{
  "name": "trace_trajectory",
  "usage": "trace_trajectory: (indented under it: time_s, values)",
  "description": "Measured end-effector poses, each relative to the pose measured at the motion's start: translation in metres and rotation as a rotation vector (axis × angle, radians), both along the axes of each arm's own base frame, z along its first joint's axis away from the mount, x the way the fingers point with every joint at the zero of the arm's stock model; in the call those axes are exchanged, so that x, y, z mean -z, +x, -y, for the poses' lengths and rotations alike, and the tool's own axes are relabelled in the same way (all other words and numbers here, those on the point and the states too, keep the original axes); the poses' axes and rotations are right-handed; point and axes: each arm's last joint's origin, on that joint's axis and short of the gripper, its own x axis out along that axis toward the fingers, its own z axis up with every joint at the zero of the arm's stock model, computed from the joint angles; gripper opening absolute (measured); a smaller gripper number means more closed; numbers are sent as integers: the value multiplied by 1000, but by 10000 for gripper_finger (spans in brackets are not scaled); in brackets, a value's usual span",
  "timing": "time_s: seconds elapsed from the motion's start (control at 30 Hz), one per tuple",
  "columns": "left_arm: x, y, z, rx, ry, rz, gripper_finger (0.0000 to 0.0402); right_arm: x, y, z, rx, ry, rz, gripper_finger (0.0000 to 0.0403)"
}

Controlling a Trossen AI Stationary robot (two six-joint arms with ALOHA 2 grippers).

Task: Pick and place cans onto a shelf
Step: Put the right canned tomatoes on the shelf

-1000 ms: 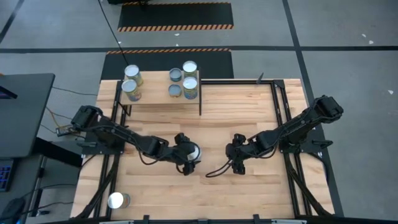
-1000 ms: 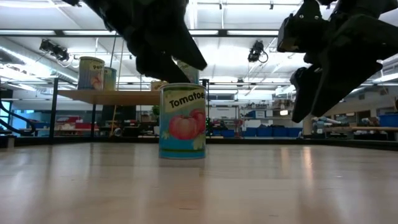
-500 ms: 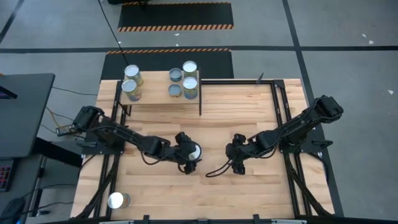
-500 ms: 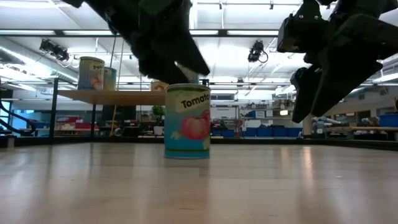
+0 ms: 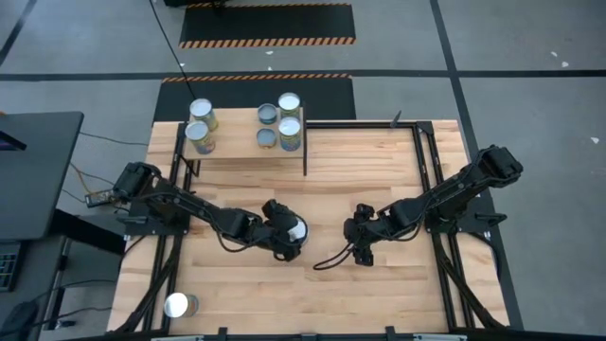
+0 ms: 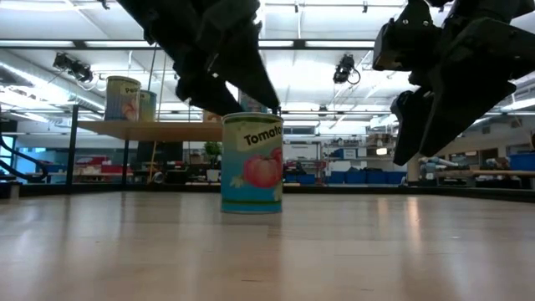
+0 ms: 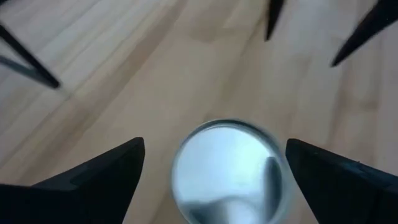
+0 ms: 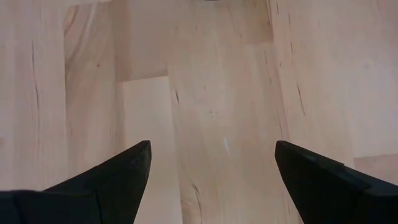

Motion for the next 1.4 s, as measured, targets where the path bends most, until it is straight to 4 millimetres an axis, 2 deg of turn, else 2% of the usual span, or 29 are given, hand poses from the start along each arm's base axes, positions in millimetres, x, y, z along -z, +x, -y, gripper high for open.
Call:
trace_trajectory:
  time_s: [0.4,0.7,0.83,1.03,1.1,1.2,1.3,1.4]
  values:
    - [14,8,4,-53,-27,38,398,0,0,0,-1,0,0,350]
    - [21,10,3,-102,20,33,396,0,1,0,-3,1,6,350]
    - [23,10,1,-90,-1,15,376,0,1,0,-3,1,7,350]
    - [22,12,-6,-29,-36,-27,319,0,1,0,-3,1,7,350]
    - [18,10,-6,0,-24,-33,317,0,1,0,1,3,6,350]
    - [-4,2,-9,56,-12,-19,317,0,0,-1,-1,4,6,350]
    - [-35,-18,-17,107,41,-32,317,0,-1,-3,-8,4,6,350]
    - [-76,-47,-33,140,104,-44,317,0,-1,-4,-10,5,8,350]
